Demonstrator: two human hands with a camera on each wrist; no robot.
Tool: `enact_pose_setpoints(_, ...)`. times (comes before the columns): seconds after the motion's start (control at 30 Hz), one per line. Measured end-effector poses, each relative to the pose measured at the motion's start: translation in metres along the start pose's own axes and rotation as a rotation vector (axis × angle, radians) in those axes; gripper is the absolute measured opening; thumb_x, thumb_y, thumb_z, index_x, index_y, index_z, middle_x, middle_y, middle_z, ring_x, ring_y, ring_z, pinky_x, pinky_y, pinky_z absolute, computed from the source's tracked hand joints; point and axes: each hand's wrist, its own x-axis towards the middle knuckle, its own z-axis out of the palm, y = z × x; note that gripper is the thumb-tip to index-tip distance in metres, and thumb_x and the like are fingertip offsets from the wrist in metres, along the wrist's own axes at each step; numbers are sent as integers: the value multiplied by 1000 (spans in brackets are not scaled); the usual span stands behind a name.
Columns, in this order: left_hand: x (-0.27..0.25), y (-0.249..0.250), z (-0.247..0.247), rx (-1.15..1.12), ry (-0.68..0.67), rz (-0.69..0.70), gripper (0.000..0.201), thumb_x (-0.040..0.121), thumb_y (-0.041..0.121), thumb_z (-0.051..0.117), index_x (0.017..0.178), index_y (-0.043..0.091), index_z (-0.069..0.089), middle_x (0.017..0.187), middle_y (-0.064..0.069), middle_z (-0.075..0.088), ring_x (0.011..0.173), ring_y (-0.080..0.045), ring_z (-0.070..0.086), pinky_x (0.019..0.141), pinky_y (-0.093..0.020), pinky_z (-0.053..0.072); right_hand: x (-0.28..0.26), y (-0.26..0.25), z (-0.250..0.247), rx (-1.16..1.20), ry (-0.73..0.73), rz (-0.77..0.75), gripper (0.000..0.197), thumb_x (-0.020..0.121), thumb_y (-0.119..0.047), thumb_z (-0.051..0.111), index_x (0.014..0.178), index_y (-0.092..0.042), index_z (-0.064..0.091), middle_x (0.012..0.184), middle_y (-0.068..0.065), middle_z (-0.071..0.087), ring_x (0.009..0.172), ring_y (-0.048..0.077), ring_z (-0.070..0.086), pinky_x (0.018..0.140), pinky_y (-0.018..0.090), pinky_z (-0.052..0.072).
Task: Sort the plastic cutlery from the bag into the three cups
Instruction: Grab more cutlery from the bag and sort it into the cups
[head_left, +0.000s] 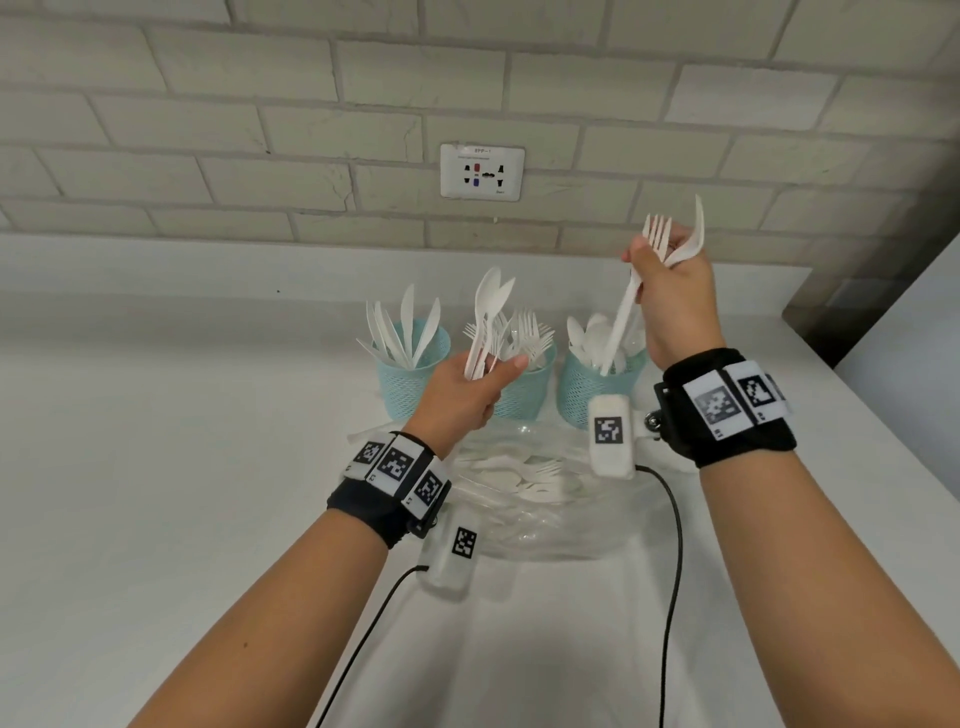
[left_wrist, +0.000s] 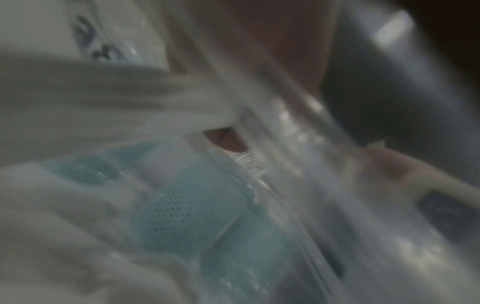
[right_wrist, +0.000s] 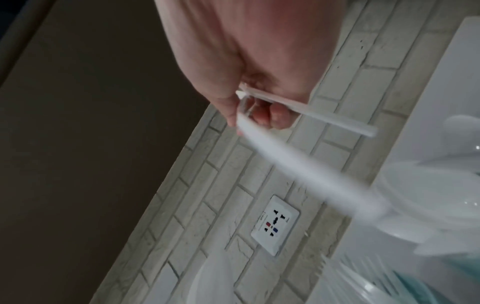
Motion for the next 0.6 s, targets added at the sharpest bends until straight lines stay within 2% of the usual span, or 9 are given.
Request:
enact_pose_setpoints(0.03, 0, -1, -1, 21, 1, 12, 34, 84, 28, 70, 67, 19, 42, 52, 4, 34, 41, -8, 29, 39, -18, 28, 1, 1, -1, -14, 1, -9, 11, 95, -12, 49, 99, -20, 55, 80, -7, 57, 69, 1, 51, 68, 16, 40)
enact_pose_setpoints(0.1, -1, -5, -2, 65, -12, 40, 32, 83, 22, 71, 66, 17, 44, 53, 2, 37, 44, -11, 33, 42, -20, 30, -1, 1, 3, 10, -38, -56, 23, 97, -12, 45, 92, -27, 61, 77, -7, 54, 67, 4, 49, 64, 16, 41)
enact_pose_setpoints(0.17, -3, -7, -3, 95, -29, 64, 29, 84, 19, 71, 67, 15, 47, 54, 1, 40, 45, -12, 36, 44, -21, 33, -3, 0, 12, 89, -89, -90, 24, 98, -12, 42, 90, -25, 61, 75, -3, 57, 66, 8, 56, 63, 20, 46)
enact_pose_setpoints(0.23, -5, -8, -5, 113, -25, 79, 28, 85, 21, 70, 69, 14, 47, 53, 1, 41, 44, -11, 38, 43, -20, 35, -4, 1, 24, 147, -125, -111, 24, 99, -12, 41, 88, -23, 60, 72, -1, 60, 66, 14, 62, 68, 27, 51)
enact_pose_setpoints(0.3, -6, -8, -7, 119, -11, 88, 29, 85, 24, 69, 71, 12, 47, 53, 2, 41, 43, -11, 39, 43, -20, 35, -6, 6, 36, 99, -145, -139, 24, 98, -14, 42, 87, -25, 60, 67, -2, 59, 66, 16, 62, 72, 32, 52)
enact_pose_setpoints(0.43, -8, -10, -11, 127, -8, 83, 30, 81, 27, 73, 70, 12, 49, 52, 5, 43, 45, -13, 40, 43, -21, 36, -14, 30, 58, -51, -247, -52, 21, 98, -17, 44, 88, -28, 60, 65, -1, 53, 68, 17, 57, 69, 27, 49)
enact_pose_setpoints(0.5, -12, -13, -12, 142, -24, 75, 28, 80, 26, 74, 71, 11, 52, 52, 3, 45, 45, -13, 41, 44, -21, 37, -20, 44, 64, -73, -315, 31, 14, 97, -19, 46, 95, -20, 60, 66, 1, 54, 68, 18, 55, 67, 25, 47)
enact_pose_setpoints(0.6, -14, -17, -14, 148, -50, 50, 23, 80, 22, 75, 73, 12, 55, 54, 0, 46, 46, -13, 41, 46, -21, 38, -24, 61, 65, -90, -344, 114, 13, 92, -20, 56, 101, -10, 58, 72, 1, 59, 64, 13, 56, 61, 18, 48)
